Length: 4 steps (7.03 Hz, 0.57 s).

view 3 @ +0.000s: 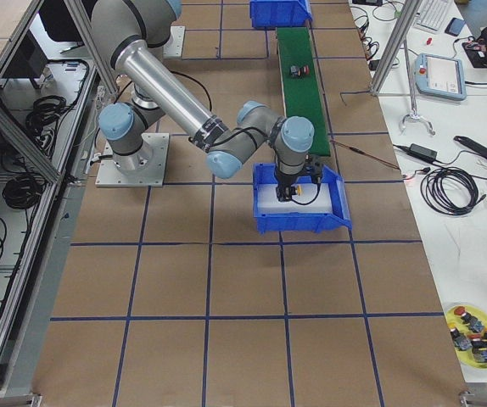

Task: Transport two buttons from left to right
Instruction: 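Carry the yellow button into the blue bin near the right arm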

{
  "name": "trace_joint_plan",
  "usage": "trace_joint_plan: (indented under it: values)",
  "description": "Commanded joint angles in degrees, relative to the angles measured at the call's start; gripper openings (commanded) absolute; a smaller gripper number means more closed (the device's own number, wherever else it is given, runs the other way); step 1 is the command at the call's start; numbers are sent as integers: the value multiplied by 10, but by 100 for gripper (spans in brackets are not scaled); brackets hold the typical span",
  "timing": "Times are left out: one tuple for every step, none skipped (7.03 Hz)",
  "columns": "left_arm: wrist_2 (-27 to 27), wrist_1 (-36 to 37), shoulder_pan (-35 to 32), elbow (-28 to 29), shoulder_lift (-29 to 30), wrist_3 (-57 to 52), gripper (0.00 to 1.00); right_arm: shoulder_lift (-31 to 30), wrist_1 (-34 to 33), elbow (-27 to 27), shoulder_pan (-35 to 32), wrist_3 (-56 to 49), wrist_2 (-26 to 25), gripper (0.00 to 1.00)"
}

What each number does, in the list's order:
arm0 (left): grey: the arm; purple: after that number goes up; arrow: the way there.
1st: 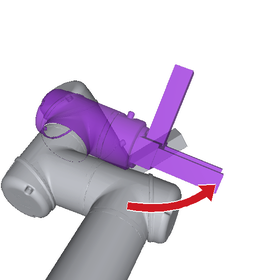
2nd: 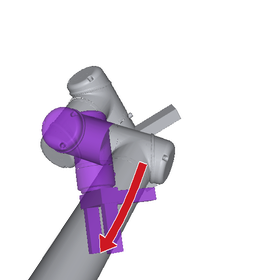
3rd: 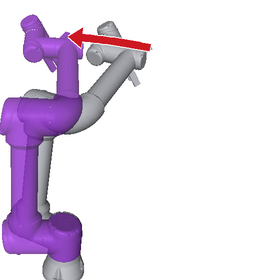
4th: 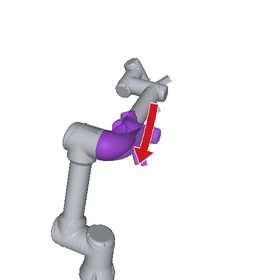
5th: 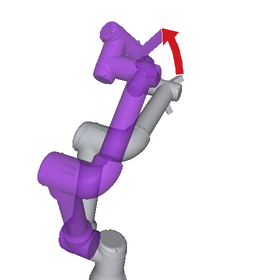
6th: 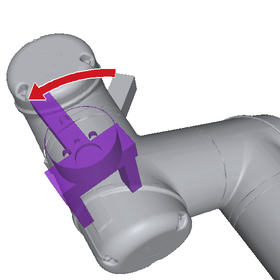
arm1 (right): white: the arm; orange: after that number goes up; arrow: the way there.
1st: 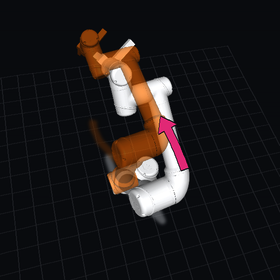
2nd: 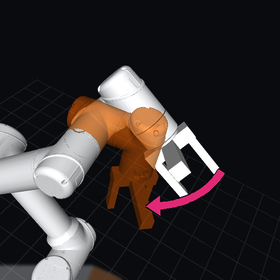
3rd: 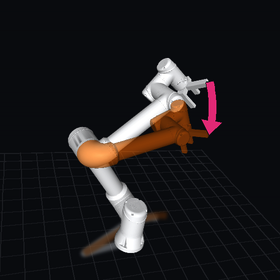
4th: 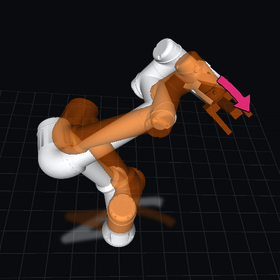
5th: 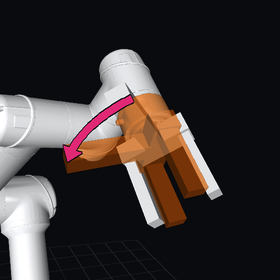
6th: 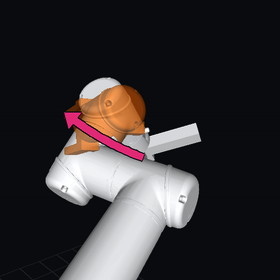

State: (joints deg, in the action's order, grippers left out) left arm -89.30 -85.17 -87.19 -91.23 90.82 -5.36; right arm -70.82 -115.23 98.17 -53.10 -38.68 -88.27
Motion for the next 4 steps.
trace_joint_plan:
  values:
    - [0, 0, 0, 0, 1, 0, 100, 12, -28, 30, -1, 1, -25, 5]
    - [1, 0, 0, 0, 1, 0, 100, 15, -32, 41, -1, 2, -25, 5]
    - [1, 0, 0, 0, 1, 0, 100, 20, -54, 55, -2, 3, -25, 6]
    - [1, 0, 0, 0, 1, 0, 100, 22, -62, 63, -4, 4, -26, 7]
